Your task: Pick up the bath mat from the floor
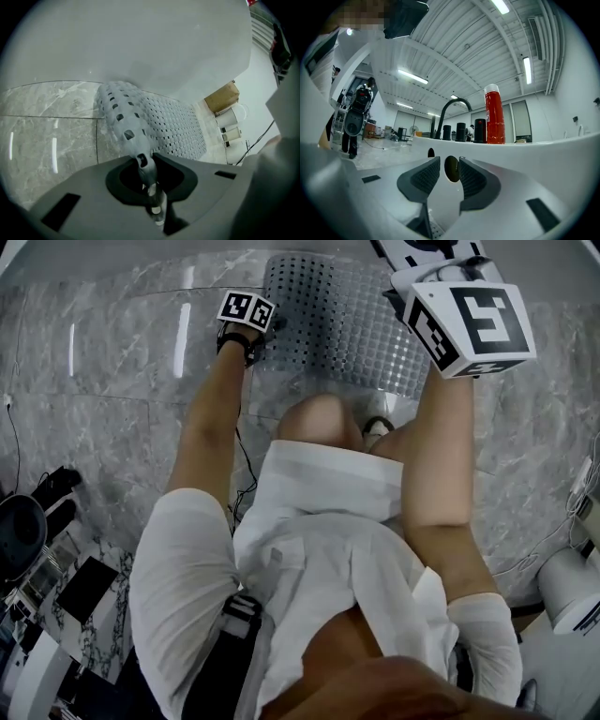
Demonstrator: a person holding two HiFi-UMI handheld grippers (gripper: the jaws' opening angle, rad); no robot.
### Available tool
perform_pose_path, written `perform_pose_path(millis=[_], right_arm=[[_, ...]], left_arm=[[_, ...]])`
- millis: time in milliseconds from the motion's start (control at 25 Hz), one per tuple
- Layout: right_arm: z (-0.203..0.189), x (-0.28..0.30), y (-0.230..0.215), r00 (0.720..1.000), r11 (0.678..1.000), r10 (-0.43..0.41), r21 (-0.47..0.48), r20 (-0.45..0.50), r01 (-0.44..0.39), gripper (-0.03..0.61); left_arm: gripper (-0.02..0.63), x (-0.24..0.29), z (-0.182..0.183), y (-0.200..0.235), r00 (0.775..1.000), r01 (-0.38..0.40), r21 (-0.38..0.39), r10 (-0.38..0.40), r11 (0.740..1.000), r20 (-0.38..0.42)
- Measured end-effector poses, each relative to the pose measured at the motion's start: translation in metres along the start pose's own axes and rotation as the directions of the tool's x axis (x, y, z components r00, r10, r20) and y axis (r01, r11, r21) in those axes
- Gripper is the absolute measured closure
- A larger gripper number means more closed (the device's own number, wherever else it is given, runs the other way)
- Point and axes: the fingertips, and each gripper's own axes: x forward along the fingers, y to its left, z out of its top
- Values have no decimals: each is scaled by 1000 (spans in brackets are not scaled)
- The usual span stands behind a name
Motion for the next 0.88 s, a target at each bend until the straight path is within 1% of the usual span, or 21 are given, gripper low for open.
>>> perform_pose_path(millis=[160, 280, 400, 480, 560, 640, 800, 880], right_arm=[[3, 2, -7, 1000, 1000, -11, 14, 11, 11, 436], [1, 7, -23, 999, 999, -40, 10, 31, 40, 436], [-3, 6, -44, 993, 995, -98, -11, 60, 99, 451], [-2, 0, -55, 989, 990, -141, -17, 36, 141, 457], [13, -8, -63, 985, 985, -173, 19, 22, 172, 461], [39, -19, -69, 982, 981, -187, 56, 16, 186, 465], [93, -44, -73, 986, 985, -161, 52, -47, 164, 474], [122, -63, -75, 984, 985, -157, 54, -87, 162, 474]], left_arm=[[566, -10, 8, -11, 1000, 6, -6, -6, 1000, -3], [568, -27, 14, -29, 1000, 3, -32, -3, 999, 12], [569, -53, 19, -63, 1000, -10, -55, 11, 998, 19], [569, -72, 26, -91, 1000, -10, -48, 10, 999, 17], [569, -92, 35, -113, 1000, -7, -46, 8, 999, 16], [571, -111, 43, -135, 1000, 0, -52, 1, 999, 15], [571, -156, 67, -187, 999, 9, -52, -7, 999, 32], [571, -181, 75, -217, 1000, 2, -36, -1, 999, 27]])
